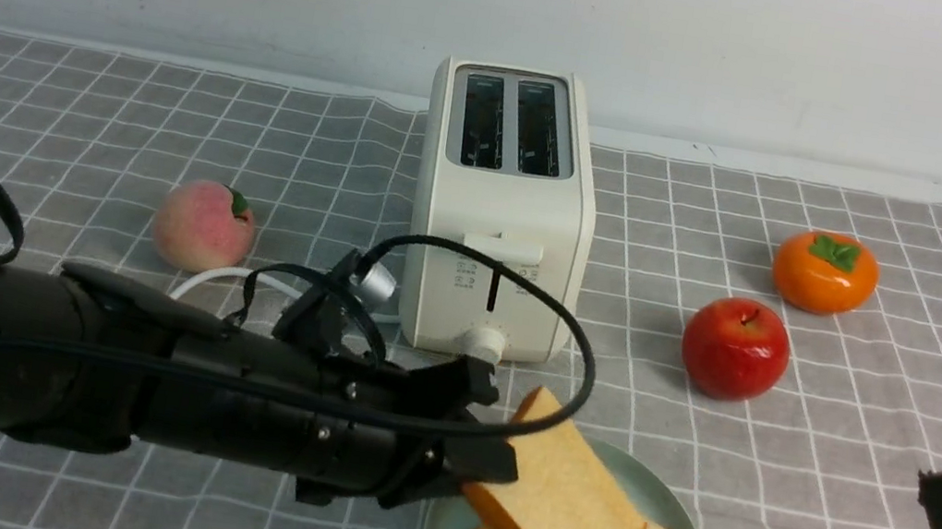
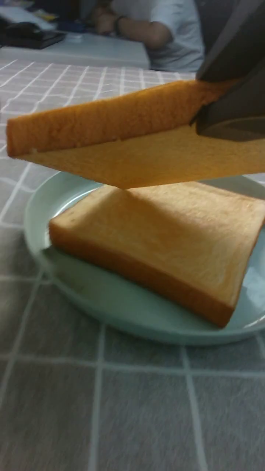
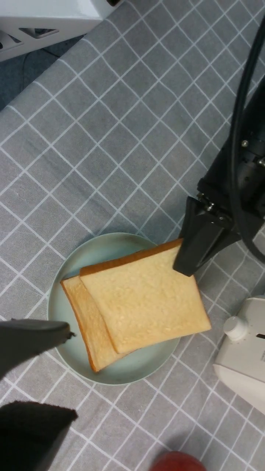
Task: Take toasted bread from bread machine on grey coffee table place on plate.
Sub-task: 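Place the slice of bread on the plate with the left gripper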
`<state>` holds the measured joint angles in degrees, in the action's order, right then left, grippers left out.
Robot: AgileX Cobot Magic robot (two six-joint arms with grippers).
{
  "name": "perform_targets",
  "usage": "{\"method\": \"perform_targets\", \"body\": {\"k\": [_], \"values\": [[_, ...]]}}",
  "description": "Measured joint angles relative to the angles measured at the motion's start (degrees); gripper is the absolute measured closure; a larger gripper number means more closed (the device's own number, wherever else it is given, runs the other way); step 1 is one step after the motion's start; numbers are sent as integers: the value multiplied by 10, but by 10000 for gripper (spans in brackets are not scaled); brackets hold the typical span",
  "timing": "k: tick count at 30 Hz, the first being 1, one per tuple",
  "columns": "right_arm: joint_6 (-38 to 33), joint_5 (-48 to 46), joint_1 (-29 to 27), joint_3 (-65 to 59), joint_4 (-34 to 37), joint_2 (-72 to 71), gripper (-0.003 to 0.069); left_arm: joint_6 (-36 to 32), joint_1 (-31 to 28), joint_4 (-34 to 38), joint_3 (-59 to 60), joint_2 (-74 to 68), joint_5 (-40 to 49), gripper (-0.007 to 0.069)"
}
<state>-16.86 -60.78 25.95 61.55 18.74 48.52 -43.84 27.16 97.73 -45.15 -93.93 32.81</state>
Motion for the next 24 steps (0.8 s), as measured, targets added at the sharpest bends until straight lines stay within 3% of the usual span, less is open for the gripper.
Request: {"method": "perform_targets", "body": {"k": [5,12,15,19,24], "values": [[0,-4,0,0,0,0,396,-63,0,-1,0,-7,35,566],[0,-16,0,0,0,0,396,-67,0,-1,0,-7,-3,559],[0,-19,0,0,0,0,396,-65,0,-1,-6,-7,-7,522],[0,-20,0,0,0,0,396,-64,0,-1,-14,-7,-27,415],[0,-26,0,0,0,0,396,-64,-27,-39,-22,-5,-95,164]]}}
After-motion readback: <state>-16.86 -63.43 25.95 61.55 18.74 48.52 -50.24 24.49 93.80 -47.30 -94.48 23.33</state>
